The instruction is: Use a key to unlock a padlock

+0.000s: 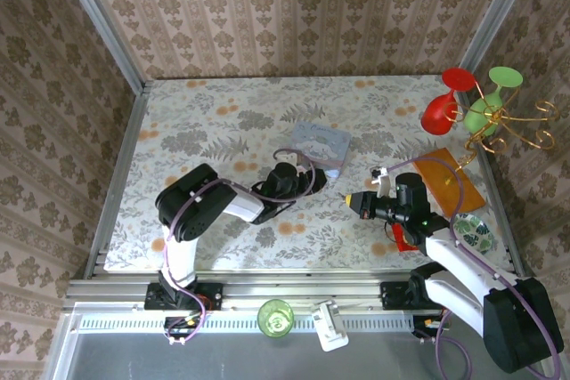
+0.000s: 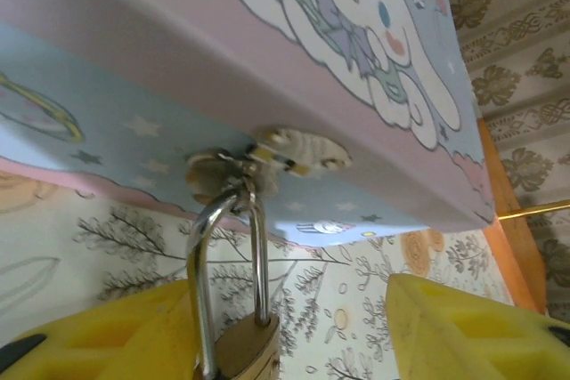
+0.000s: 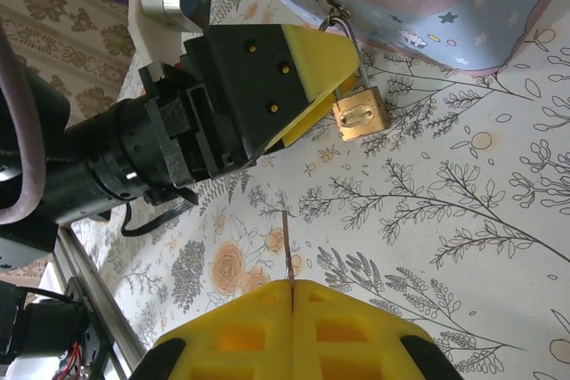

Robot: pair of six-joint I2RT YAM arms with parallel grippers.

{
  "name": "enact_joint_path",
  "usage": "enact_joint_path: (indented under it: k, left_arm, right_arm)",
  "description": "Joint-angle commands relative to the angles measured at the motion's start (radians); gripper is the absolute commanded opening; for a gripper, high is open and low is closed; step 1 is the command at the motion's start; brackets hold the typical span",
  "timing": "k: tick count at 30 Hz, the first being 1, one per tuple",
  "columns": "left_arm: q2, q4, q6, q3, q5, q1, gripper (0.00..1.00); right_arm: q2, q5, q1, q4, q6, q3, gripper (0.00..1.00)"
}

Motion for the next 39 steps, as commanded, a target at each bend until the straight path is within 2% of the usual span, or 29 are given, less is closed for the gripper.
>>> enact_joint_path:
  k: [1,3,8,10,12,16,20,25,29,32,34,39]
  left_arm:
    - [0.043,0.083,-0.052,-0.024,-0.080,-0.023,0.48]
    - [0.061,0.122,-0.075,-0.039,-0.114,-0.026,0.42]
    - [0.068,0.124,-0.097,-0.051,-0.187,-0.040,0.38]
    - [0.069,0.113,-0.111,-0.048,-0.214,-0.043,0.38]
    - [0.075,0.110,-0.145,-0.055,-0.277,-0.063,0.42]
    - [0.124,0.204,-0.168,-0.055,-0.381,-0.114,0.39]
    - [0.206,0.254,-0.246,-0.012,-0.351,-0.115,0.38]
    - [0.143,0.093,-0.231,0.021,-0.388,-0.136,0.39]
    - [0.119,-0.031,-0.296,0.052,-0.379,-0.138,0.41]
    - [0.134,-0.140,-0.347,0.107,-0.352,-0.142,0.37]
    - [0.133,-0.203,-0.372,0.130,-0.375,-0.155,0.37]
    - [0.153,-0.162,-0.360,0.139,-0.435,-0.178,0.32]
  right_arm:
    - [-0.010,0.018,-0.007,-0.005,-0.002,-0.013,0.00]
    - [-0.012,0.019,-0.009,-0.006,-0.003,-0.016,0.00]
    - [-0.013,0.023,-0.010,-0.006,0.002,-0.021,0.00]
    - [-0.011,0.026,-0.011,-0.007,0.009,-0.020,0.00]
    - [-0.004,0.032,-0.011,0.004,0.018,-0.025,0.00]
    - [-0.001,0.034,-0.011,0.001,0.015,-0.022,0.00]
    - [0.000,0.034,-0.012,0.002,0.014,-0.022,0.00]
    - [-0.003,0.034,-0.011,-0.002,0.014,-0.022,0.00]
    - [-0.004,0.038,-0.011,-0.002,0.013,-0.024,0.00]
    - [-0.003,0.038,-0.012,-0.003,0.012,-0.024,0.00]
    - [-0.007,0.039,-0.011,-0.007,0.012,-0.024,0.00]
    - [-0.024,0.045,-0.013,-0.011,0.011,-0.029,0.00]
